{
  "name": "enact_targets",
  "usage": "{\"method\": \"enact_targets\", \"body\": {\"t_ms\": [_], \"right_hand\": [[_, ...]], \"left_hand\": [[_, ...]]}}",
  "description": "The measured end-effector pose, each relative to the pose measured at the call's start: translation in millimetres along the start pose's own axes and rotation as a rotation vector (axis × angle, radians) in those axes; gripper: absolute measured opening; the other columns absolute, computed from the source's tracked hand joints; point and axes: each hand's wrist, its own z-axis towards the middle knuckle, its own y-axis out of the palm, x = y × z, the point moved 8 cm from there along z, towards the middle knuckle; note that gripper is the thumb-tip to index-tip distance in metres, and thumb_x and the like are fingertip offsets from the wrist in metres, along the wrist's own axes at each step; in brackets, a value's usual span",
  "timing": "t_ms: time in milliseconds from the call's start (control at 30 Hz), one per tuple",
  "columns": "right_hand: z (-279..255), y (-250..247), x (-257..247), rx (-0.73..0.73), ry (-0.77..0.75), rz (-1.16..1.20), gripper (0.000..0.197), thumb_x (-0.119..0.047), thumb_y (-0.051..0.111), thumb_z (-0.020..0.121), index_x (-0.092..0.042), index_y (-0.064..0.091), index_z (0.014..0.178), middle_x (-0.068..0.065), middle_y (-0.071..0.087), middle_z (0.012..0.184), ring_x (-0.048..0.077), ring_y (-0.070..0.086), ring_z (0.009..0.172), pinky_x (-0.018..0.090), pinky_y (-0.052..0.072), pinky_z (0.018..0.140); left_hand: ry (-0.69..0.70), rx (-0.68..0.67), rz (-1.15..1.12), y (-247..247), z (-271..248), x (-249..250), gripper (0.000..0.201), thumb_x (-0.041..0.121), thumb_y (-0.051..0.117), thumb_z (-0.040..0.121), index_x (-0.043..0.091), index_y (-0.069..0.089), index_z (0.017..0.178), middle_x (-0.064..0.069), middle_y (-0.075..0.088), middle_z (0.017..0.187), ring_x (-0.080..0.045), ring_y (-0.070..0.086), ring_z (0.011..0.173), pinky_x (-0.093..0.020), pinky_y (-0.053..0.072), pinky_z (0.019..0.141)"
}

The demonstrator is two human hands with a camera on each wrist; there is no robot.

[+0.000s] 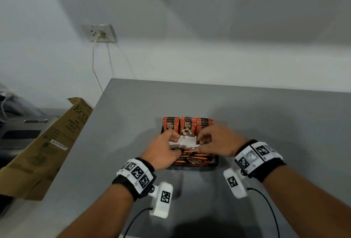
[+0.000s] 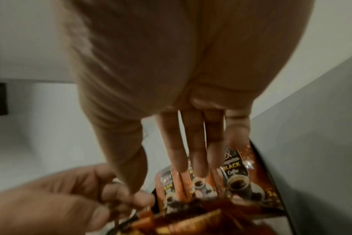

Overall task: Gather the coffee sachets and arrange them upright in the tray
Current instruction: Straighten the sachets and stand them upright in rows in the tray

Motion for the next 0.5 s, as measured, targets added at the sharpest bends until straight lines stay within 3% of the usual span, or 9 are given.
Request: {"method": "enact_targets", "body": {"t_ms": [100,267,367,500], "right_hand": [[-0.9,17.0,1.7,-0.084,0.015,-0.14,0.046,-0.047,0.073,0.083,-0.024,0.067,0.122,-0.007,0.067,0.114,0.011,0.063,0.099,0.025,0.05,0.085],[0.9,19.6,3.8,-0.056,0.011,-0.13,0.032,-0.035,0.069,0.089,-0.023,0.068,0.118,-0.002,0.069,0.113,0.014,0.065,0.098,0.029,0.055,0.087],[1.4,18.8,4.7,-0.03,0.008,-0.157,0.025,-0.03,0.066,0.091,-0.023,0.069,0.114,-0.001,0.069,0.111,0.016,0.065,0.095,0.03,0.055,0.083],[-0.2,21.5,3.5,-0.014,-0.003,-0.186,0.024,-0.029,0.066,0.091,-0.025,0.067,0.115,-0.003,0.067,0.109,0.016,0.064,0.092,0.029,0.055,0.081]], "left_hand": [[0.021,-0.051,0.066,7.7,3.9,6.5,0.037,0.023,0.068,0.085,0.034,0.053,0.117,0.016,0.059,0.117,-0.005,0.057,0.108,-0.021,0.045,0.091],[0.059,-0.069,0.155,11.8,9.0,10.7,0.029,0.021,0.063,0.09,0.029,0.058,0.117,0.015,0.062,0.112,-0.007,0.06,0.105,-0.023,0.048,0.09],[0.066,-0.059,0.16,11.4,12.1,7.5,0.024,0.015,0.06,0.091,0.028,0.06,0.112,0.013,0.063,0.108,-0.007,0.061,0.104,-0.03,0.052,0.095],[0.085,-0.032,0.194,9.9,13.0,6.6,0.029,0.012,0.055,0.093,0.031,0.06,0.115,0.011,0.066,0.11,-0.011,0.063,0.104,-0.035,0.054,0.093]]}}
